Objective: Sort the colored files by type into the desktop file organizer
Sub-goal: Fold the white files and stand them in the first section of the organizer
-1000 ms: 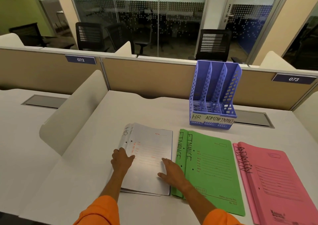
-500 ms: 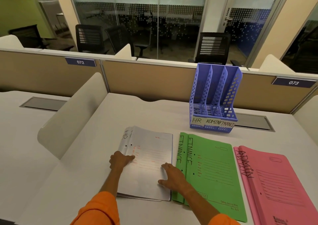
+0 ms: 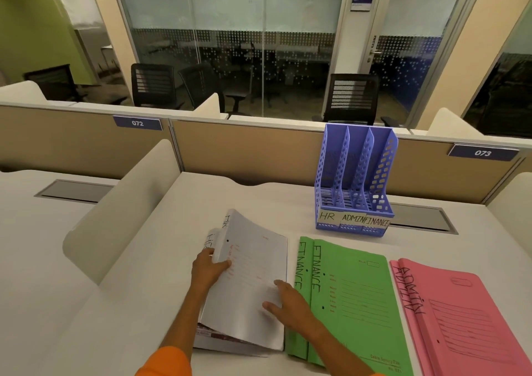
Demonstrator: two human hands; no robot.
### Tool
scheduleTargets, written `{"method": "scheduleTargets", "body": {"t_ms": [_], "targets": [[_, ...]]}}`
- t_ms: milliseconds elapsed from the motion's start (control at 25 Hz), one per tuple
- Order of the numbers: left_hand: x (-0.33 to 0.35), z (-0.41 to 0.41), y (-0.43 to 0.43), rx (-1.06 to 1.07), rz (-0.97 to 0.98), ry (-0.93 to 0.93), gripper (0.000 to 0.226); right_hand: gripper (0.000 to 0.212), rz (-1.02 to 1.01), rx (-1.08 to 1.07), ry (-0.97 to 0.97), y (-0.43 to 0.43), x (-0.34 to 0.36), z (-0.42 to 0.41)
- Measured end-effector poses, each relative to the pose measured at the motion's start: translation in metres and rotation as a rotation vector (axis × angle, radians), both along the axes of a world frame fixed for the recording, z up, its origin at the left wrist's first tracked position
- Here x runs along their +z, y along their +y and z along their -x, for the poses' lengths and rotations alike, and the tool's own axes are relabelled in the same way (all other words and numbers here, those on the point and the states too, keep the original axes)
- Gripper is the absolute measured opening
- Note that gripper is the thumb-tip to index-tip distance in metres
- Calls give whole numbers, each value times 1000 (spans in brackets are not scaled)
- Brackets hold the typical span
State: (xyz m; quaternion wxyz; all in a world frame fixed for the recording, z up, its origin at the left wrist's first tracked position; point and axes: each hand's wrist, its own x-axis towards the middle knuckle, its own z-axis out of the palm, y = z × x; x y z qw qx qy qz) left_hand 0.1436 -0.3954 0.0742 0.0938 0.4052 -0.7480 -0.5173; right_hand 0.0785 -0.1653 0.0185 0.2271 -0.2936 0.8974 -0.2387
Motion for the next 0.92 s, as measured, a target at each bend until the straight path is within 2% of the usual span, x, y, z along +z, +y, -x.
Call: {"method": "scheduleTargets", "body": {"t_ms": [200, 400, 560, 680, 760, 800, 840, 920], "targets": [[40, 25, 22, 54, 87, 207, 51, 82, 253, -130, 59, -15, 48, 14], [69, 50, 64, 102, 89, 465, 44, 84, 528, -201, -34, -23, 102, 20], [77, 60, 101, 58, 144, 588, 42, 79, 695, -255, -20, -23, 142, 25], [78, 69, 133, 44, 311, 610, 49, 81, 715, -300, 1, -22, 169, 31], [73, 76, 151, 17, 357, 624, 40, 74, 675, -367, 63, -20, 183, 35], [72, 79, 158, -5, 344, 624, 26, 68, 644, -400, 108, -18, 189, 37], [72, 83, 164, -35, 337, 607, 23, 62, 615, -430, 149, -15, 195, 39], [74, 92, 176, -51, 274, 603, 33, 50, 564, -488, 226, -7, 204, 47]]}}
